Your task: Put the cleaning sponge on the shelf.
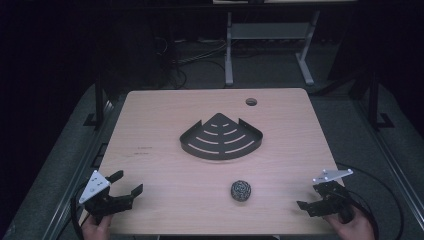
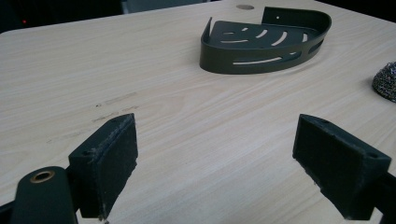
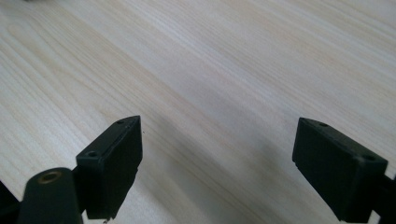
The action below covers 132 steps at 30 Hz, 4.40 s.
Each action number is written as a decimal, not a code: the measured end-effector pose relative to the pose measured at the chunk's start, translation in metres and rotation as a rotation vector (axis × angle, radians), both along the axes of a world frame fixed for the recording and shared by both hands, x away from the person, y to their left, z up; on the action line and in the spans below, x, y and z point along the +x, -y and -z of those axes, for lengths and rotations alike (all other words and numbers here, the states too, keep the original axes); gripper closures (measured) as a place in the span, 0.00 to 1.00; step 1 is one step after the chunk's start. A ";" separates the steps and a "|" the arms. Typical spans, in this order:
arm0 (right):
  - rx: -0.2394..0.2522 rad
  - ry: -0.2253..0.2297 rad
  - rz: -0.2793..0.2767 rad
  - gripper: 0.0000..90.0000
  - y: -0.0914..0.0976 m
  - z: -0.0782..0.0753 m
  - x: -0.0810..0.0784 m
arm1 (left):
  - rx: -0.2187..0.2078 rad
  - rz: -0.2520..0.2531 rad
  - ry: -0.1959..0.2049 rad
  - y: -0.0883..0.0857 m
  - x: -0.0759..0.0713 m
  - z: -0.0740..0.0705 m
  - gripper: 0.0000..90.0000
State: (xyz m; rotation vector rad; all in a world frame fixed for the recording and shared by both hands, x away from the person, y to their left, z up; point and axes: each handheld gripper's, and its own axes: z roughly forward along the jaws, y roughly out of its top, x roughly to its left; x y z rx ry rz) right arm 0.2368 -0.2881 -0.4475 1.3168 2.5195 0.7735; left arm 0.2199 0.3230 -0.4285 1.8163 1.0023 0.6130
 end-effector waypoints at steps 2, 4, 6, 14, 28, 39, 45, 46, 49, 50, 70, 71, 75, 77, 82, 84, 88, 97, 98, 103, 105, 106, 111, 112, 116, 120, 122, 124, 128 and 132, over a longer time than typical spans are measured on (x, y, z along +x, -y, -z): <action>0.003 -0.002 -0.009 0.17 -0.003 0.000 0.002 | 0.005 0.001 -0.001 0.001 0.000 0.000 0.15; 0.004 -0.003 -0.017 0.17 -0.004 0.000 0.002 | 0.006 0.002 -0.002 0.001 -0.001 0.000 0.15; 0.006 -0.004 -0.022 0.17 -0.005 0.000 0.002 | 0.000 0.002 -0.002 0.001 -0.002 0.000 0.15; 0.002 0.005 -0.056 0.17 -0.017 -0.006 0.001 | 0.005 0.002 0.002 0.002 -0.003 0.000 0.15; -0.017 -0.003 -0.123 0.17 -0.038 -0.007 0.004 | 0.004 0.004 0.006 0.001 -0.004 -0.001 0.15; -0.028 -0.005 -0.177 0.17 -0.055 -0.013 0.003 | 0.006 0.005 0.006 0.002 -0.004 -0.001 0.15; -0.036 -0.009 -0.205 0.17 -0.064 -0.015 0.004 | 0.003 0.004 0.008 0.001 -0.004 -0.001 0.15; -0.036 -0.010 -0.210 0.17 -0.066 -0.015 0.005 | 0.004 0.004 0.009 0.001 -0.004 -0.001 0.15; -0.043 -0.011 -0.226 0.17 -0.071 -0.017 0.006 | 0.004 0.003 0.011 0.001 -0.004 -0.002 0.15; -0.043 -0.012 -0.229 0.17 -0.072 -0.017 0.006 | 0.004 0.002 0.011 0.001 -0.004 -0.002 0.15; -0.066 -0.018 -0.294 0.17 -0.094 -0.022 0.007 | 0.002 0.001 0.015 0.001 -0.005 -0.003 0.15; -0.068 -0.017 -0.298 0.17 -0.095 -0.022 0.008 | 0.001 0.001 0.015 0.001 -0.005 -0.003 0.15; -0.076 -0.023 -0.313 0.17 -0.101 -0.023 0.009 | -0.001 0.000 0.016 0.001 -0.005 -0.003 0.15; -0.078 -0.023 -0.321 0.17 -0.104 -0.024 0.010 | -0.001 0.000 0.016 0.001 -0.005 -0.003 0.15; -0.081 -0.025 -0.340 0.17 -0.112 -0.025 0.011 | -0.002 0.000 0.016 0.001 -0.005 -0.003 0.15; -0.084 -0.024 -0.350 0.17 -0.115 -0.025 0.012 | -0.003 0.000 0.016 0.001 -0.005 -0.003 0.15; -0.083 -0.025 -0.360 0.17 -0.119 -0.027 0.013 | -0.002 0.001 0.016 0.001 -0.005 -0.003 0.15; -0.099 -0.032 -0.406 0.17 -0.136 -0.028 0.020 | -0.006 -0.002 0.017 0.000 -0.005 -0.003 0.15; -0.102 -0.032 -0.412 0.17 -0.139 -0.028 0.021 | -0.007 -0.003 0.017 0.000 -0.005 -0.004 0.15; -0.115 -0.039 -0.441 0.17 -0.152 -0.027 0.027 | -0.007 -0.002 0.018 0.000 -0.005 -0.004 0.15; -0.120 -0.042 -0.449 0.17 -0.155 -0.026 0.029 | -0.008 -0.001 0.017 -0.001 -0.005 -0.004 0.15; -0.122 -0.048 -0.453 0.17 -0.158 -0.026 0.030 | -0.007 -0.001 0.017 -0.001 -0.005 -0.004 0.15; -0.150 -0.053 -0.470 0.16 -0.167 -0.024 0.035 | -0.008 0.000 0.017 -0.001 -0.005 -0.004 0.15; -0.149 -0.055 -0.471 0.16 -0.169 -0.024 0.036 | -0.009 -0.001 0.016 -0.001 -0.005 -0.004 0.15; -0.157 -0.058 -0.475 0.16 -0.174 -0.023 0.039 | -0.009 0.000 0.016 -0.001 -0.005 -0.004 0.15; -0.163 -0.061 -0.475 0.16 -0.178 -0.022 0.042 | -0.009 0.000 0.016 -0.001 -0.005 -0.004 0.15; -0.162 -0.063 -0.476 0.16 -0.180 -0.021 0.044 | -0.009 0.000 0.017 -0.001 -0.005 -0.004 0.15; -0.161 -0.071 -0.475 0.16 -0.181 -0.020 0.046 | -0.010 -0.001 0.017 -0.001 -0.005 -0.004 0.15; -0.164 -0.079 -0.481 0.16 -0.186 -0.018 0.047 | -0.010 -0.002 0.018 -0.001 -0.005 -0.004 0.15; -0.165 -0.080 -0.491 0.16 -0.189 -0.017 0.049 | -0.013 -0.004 0.021 -0.001 -0.005 -0.004 0.15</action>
